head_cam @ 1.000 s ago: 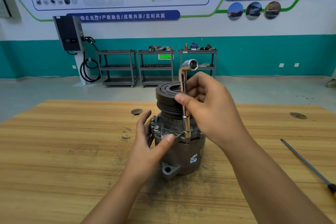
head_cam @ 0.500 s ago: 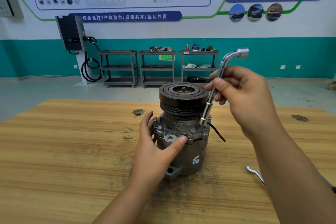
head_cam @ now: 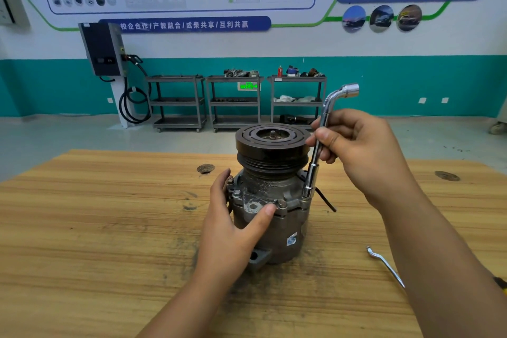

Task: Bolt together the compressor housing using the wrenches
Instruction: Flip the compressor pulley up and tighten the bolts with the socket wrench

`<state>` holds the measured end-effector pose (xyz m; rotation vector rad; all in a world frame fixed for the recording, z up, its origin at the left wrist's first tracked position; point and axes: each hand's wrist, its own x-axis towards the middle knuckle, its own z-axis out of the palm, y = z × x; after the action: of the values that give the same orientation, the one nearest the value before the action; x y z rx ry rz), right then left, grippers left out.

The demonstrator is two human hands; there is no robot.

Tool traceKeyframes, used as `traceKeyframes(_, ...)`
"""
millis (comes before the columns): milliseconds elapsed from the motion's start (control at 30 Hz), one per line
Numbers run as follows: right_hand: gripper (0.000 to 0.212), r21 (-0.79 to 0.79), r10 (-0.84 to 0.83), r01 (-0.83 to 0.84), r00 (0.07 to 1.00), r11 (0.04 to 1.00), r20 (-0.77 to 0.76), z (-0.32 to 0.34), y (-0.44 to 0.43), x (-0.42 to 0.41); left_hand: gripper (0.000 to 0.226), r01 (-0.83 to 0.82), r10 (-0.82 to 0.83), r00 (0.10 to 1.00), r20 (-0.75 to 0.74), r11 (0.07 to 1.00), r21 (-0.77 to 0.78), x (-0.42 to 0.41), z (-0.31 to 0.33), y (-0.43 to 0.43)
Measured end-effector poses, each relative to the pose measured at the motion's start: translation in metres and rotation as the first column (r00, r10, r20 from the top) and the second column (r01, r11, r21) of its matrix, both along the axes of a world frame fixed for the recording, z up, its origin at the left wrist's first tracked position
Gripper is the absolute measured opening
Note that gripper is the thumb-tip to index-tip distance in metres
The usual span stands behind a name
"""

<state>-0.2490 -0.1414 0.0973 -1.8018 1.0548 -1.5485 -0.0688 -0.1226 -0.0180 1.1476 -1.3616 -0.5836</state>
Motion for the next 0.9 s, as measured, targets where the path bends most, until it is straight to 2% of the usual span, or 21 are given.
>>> traceKeyframes(300, 0.014, 0.016, 0.003, -0.003, 1.0, 1.0, -0.02, 0.0, 0.002, -0.001, 0.088, -0.006, 0.006, 1.0, 0.028, 1.0, -0.004, -0.002, 0.0, 0.0)
traceKeyframes(633, 0.015, 0.001, -0.043, 0.043, 0.998, 0.999, -0.053, 0.0, 0.002, 0.002, 0.081, -0.008, 0.008, 0.999, 0.046, 1.0, 0.006, -0.002, 0.001, 0.001)
traceKeyframes(800, 0.021, -0.064, -0.124, 0.12, 0.99, 0.991, -0.06, -0.003, 0.005, 0.015, 0.088, 0.002, -0.002, 1.0, 0.013, 1.0, -0.005, -0.002, 0.001, 0.0)
traceKeyframes(900, 0.016, -0.058, -0.143, 0.142, 0.989, 0.988, -0.027, -0.003, 0.008, 0.018, 0.088, 0.022, -0.022, 0.999, -0.041, 1.0, -0.001, 0.0, 0.002, -0.001)
